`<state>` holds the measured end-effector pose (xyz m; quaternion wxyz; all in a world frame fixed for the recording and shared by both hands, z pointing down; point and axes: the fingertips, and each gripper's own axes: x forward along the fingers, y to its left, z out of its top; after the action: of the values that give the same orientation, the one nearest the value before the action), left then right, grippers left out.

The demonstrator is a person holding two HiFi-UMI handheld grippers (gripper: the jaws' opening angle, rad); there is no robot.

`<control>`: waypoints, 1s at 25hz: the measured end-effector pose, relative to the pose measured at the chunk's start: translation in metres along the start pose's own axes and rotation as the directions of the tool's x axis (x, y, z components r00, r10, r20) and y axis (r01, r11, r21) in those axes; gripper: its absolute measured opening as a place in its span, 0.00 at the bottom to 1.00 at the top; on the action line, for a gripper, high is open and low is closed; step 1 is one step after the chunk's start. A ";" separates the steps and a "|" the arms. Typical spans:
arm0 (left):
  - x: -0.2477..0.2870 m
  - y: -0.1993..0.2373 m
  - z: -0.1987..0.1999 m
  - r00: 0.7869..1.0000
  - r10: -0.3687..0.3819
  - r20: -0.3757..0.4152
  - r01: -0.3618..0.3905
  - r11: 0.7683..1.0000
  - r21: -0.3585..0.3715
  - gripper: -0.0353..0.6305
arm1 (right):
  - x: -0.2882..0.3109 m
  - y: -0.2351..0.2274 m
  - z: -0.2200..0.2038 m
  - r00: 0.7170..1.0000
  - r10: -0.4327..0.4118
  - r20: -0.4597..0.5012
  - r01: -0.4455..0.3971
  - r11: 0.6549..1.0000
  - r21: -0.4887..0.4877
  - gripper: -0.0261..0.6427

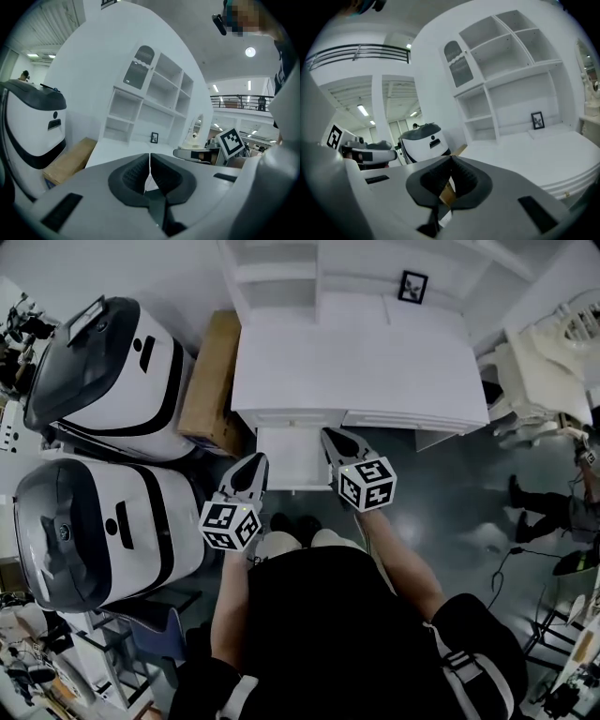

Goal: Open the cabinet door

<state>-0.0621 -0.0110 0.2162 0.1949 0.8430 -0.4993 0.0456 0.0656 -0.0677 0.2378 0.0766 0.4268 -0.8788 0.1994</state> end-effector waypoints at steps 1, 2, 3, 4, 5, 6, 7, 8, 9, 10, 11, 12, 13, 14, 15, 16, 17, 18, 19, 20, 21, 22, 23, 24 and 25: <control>0.001 -0.001 0.009 1.000 -0.001 0.012 0.000 1.000 0.007 0.09 | -0.004 0.001 0.013 1.000 0.008 0.027 -0.007 1.000 -0.004 0.06; 0.001 -0.002 0.017 1.000 -0.001 0.024 0.001 1.000 0.013 0.09 | -0.008 0.002 0.026 0.999 0.016 0.052 -0.015 1.000 -0.012 0.06; 0.002 -0.005 0.025 0.999 -0.003 0.036 0.002 1.000 0.019 0.09 | -0.012 0.004 0.037 0.997 0.024 0.074 -0.023 1.000 -0.021 0.06; 0.002 -0.008 0.033 0.999 -0.007 0.048 0.006 1.000 0.024 0.09 | -0.017 0.005 0.047 0.995 0.031 0.093 -0.029 0.999 -0.028 0.06; 0.003 -0.012 0.042 0.998 -0.015 0.061 0.013 0.999 0.031 0.09 | -0.021 0.006 0.057 0.993 0.036 0.110 -0.032 0.999 -0.035 0.06; 0.004 -0.016 0.049 0.997 -0.024 0.073 0.021 0.999 0.038 0.09 | -0.024 0.006 0.066 0.991 0.039 0.127 -0.034 0.999 -0.041 0.06; 0.005 -0.020 0.055 0.996 -0.033 0.084 0.029 0.999 0.045 0.09 | -0.028 0.007 0.073 0.989 0.042 0.143 -0.036 0.998 -0.047 0.06; 0.006 -0.023 0.060 0.995 -0.042 0.092 0.037 0.998 0.050 0.09 | -0.031 0.008 0.080 0.986 0.045 0.158 -0.037 0.998 -0.055 0.06; 0.007 -0.027 0.063 0.994 -0.050 0.099 0.044 0.998 0.054 0.09 | -0.035 0.009 0.086 0.984 0.050 0.173 -0.039 0.997 -0.064 0.06; 0.008 -0.030 0.066 0.993 -0.056 0.104 0.050 0.997 0.057 0.09 | -0.039 0.011 0.092 0.981 0.055 0.187 -0.042 0.996 -0.074 0.06; 0.010 -0.032 0.068 0.992 -0.060 0.107 0.054 0.997 0.058 0.09 | -0.042 0.013 0.096 0.978 0.062 0.199 -0.046 0.995 -0.084 0.06; 0.011 -0.034 0.069 0.992 -0.064 0.109 0.058 0.997 0.058 0.09 | -0.045 0.015 0.100 0.976 0.069 0.208 -0.051 0.994 -0.093 0.06; 0.011 -0.036 0.070 0.992 -0.068 0.111 0.062 0.996 0.057 0.09 | -0.048 0.017 0.103 0.974 0.076 0.216 -0.055 0.993 -0.102 0.06; 0.012 -0.038 0.071 0.991 -0.073 0.112 0.067 0.996 0.057 0.09 | -0.050 0.019 0.105 0.972 0.081 0.221 -0.058 0.992 -0.111 0.06; 0.013 -0.039 0.071 0.991 -0.076 0.113 0.070 0.996 0.057 0.09 | -0.052 0.021 0.106 0.971 0.085 0.224 -0.059 0.991 -0.118 0.06; 0.013 -0.040 0.072 0.990 -0.079 0.115 0.073 0.996 0.057 0.09 | -0.054 0.022 0.107 0.970 0.086 0.226 -0.059 0.990 -0.124 0.06; 0.014 -0.040 0.073 0.990 -0.081 0.117 0.075 0.996 0.058 0.09 | -0.055 0.022 0.108 0.971 0.085 0.225 -0.057 0.990 -0.130 0.06; 0.013 -0.040 0.074 0.989 -0.083 0.119 0.076 0.995 0.058 0.09 | -0.056 0.023 0.108 0.971 0.083 0.223 -0.054 0.989 -0.134 0.06; 0.013 -0.040 0.075 0.989 -0.083 0.121 0.076 0.995 0.059 0.09 | -0.057 0.023 0.108 0.972 0.081 0.221 -0.051 0.989 -0.138 0.06; 0.012 -0.040 0.076 0.989 -0.082 0.122 0.075 0.995 0.059 0.09 | -0.058 0.024 0.108 0.972 0.080 0.219 -0.050 0.989 -0.141 0.06; 0.011 -0.040 0.076 0.989 -0.081 0.124 0.074 0.995 0.060 0.09 | -0.060 0.024 0.107 0.972 0.081 0.219 -0.051 0.989 -0.139 0.06; 0.011 -0.040 0.077 0.989 -0.079 0.126 0.072 0.996 0.059 0.09 | -0.061 0.025 0.107 0.972 0.083 0.221 -0.054 0.989 -0.134 0.06; 0.010 -0.039 0.076 0.989 -0.077 0.126 0.070 0.996 0.058 0.09 | -0.062 0.025 0.107 0.971 0.086 0.224 -0.057 0.990 -0.130 0.06; 0.009 -0.038 0.076 0.989 -0.074 0.126 0.067 0.996 0.057 0.09 | -0.063 0.026 0.107 0.970 0.088 0.226 -0.060 0.990 -0.129 0.06; 0.008 -0.037 0.074 0.990 -0.071 0.125 0.065 0.996 0.055 0.09 | -0.063 0.027 0.106 0.970 0.089 0.227 -0.061 0.990 -0.129 0.06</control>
<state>-0.0352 -0.0300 0.1395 0.1427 0.8654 -0.4804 -0.0021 0.0881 -0.0514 0.1143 -0.0082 0.4081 -0.9077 0.0972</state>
